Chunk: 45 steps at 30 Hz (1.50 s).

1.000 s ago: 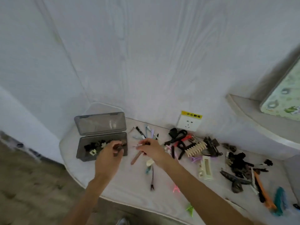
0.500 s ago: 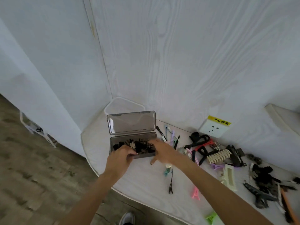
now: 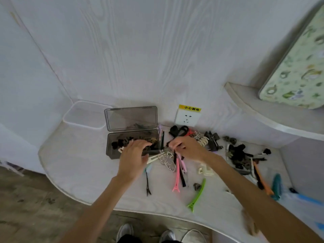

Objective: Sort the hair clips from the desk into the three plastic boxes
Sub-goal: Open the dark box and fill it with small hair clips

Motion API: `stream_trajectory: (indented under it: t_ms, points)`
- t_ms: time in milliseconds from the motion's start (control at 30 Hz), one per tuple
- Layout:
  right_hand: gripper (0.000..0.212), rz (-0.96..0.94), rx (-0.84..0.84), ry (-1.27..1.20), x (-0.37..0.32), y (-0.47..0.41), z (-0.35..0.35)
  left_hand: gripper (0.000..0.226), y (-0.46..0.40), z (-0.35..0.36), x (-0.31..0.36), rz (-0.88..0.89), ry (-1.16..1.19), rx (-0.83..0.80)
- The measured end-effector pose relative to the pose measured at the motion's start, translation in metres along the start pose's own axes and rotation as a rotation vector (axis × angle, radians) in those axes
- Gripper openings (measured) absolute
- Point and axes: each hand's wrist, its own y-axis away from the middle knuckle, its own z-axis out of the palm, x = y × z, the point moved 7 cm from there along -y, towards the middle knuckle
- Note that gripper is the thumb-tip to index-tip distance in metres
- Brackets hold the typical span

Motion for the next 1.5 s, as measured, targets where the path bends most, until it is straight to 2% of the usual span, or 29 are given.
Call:
stream_trajectory:
  t_ms: [67,133,200,267,400,533,600,700,833,967,1033,1133,1233,1300,1400,1500]
  points:
    - [0.024,0.046,-0.032,0.099,0.028,0.024,-0.002,0.028,0.007,0.014,0.04,0.152,0.08,-0.056]
    - [0.026,0.114,-0.074,0.165,0.058,0.049,0.007,0.028,0.019,0.044,0.077,0.336,0.103,-0.234]
    - [0.027,0.162,-0.107,0.219,0.082,0.069,0.023,0.028,0.032,0.078,0.097,0.444,0.011,-0.431]
    - [0.033,0.17,-0.099,0.263,0.095,0.084,0.04,0.029,0.039,0.101,0.097,0.477,-0.137,-0.518]
    - [0.025,0.079,0.078,0.406,0.098,0.091,0.051,0.019,0.034,0.096,0.081,0.413,-0.166,-0.475]
    - [0.023,0.15,0.165,0.275,0.107,0.091,0.041,0.028,0.029,0.09,0.067,0.352,-0.116,-0.536]
    - [0.024,0.17,0.151,0.222,0.108,0.09,0.04,0.032,0.027,0.089,0.068,0.293,-0.081,-0.546]
    - [0.041,0.205,0.056,0.153,0.107,0.086,0.046,0.036,0.023,0.092,0.087,0.28,-0.076,-0.526]
    - [0.036,0.298,0.095,0.13,0.116,0.084,0.034,0.051,0.029,0.116,0.118,0.335,-0.132,-0.576]
    - [0.025,0.419,0.134,0.152,0.137,0.101,0.014,0.032,0.031,0.13,0.13,0.341,-0.103,-0.535]
    - [0.022,0.373,0.227,0.194,0.133,0.106,0.001,0.027,0.029,0.133,0.127,0.313,-0.055,-0.51]
    - [0.026,0.184,0.334,0.226,0.108,0.095,-0.004,0.026,0.025,0.129,0.121,0.279,-0.01,-0.46]
    - [0.038,0.12,0.23,0.378,0.094,0.072,0.02,0.026,0.016,0.122,0.11,0.168,0.088,-0.419]
    - [0.033,0.15,0.186,0.438,0.097,0.064,0.029,0.023,0.011,0.113,0.102,0.074,0.186,-0.398]
    - [0.026,0.21,0.107,0.341,0.108,0.061,0.03,0.022,0.006,0.085,0.084,-0.032,0.35,-0.295]
    - [0.029,0.237,0.005,0.208,0.107,0.059,0.028,0.028,0.004,0.053,0.05,-0.154,0.45,-0.19]
